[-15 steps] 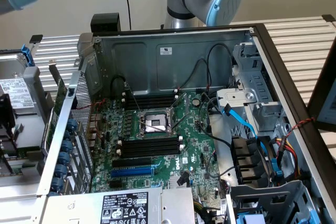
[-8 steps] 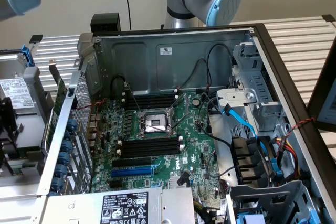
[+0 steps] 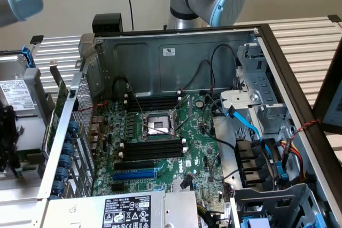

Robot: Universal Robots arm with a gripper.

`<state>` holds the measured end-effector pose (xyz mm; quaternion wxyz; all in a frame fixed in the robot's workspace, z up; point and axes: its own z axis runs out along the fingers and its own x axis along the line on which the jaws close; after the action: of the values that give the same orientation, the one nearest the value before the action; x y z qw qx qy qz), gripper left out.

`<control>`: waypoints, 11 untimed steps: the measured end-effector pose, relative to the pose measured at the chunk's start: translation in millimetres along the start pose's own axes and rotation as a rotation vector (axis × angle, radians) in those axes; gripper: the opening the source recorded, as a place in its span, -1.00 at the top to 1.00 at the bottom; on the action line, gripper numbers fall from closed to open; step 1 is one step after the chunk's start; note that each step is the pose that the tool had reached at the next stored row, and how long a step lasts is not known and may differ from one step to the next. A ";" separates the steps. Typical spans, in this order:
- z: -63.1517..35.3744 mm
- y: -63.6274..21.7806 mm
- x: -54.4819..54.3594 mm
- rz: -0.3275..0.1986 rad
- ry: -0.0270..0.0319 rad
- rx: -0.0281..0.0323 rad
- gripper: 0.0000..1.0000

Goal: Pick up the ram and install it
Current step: 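Pick up the ram and move it above insertion slot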

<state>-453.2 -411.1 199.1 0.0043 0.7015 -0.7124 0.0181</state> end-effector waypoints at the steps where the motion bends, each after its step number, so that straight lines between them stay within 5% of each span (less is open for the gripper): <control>1: 0.0 0.0 0.2 0.000 0.0000 -0.0001 0.53; 4: -1.9 0.0 0.7 0.000 -0.0002 0.0003 0.75; 11: -32.5 -0.6 2.2 0.000 -0.0002 0.0002 0.76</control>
<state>-453.2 -412.2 231.7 0.0041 0.7015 -0.7124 0.0181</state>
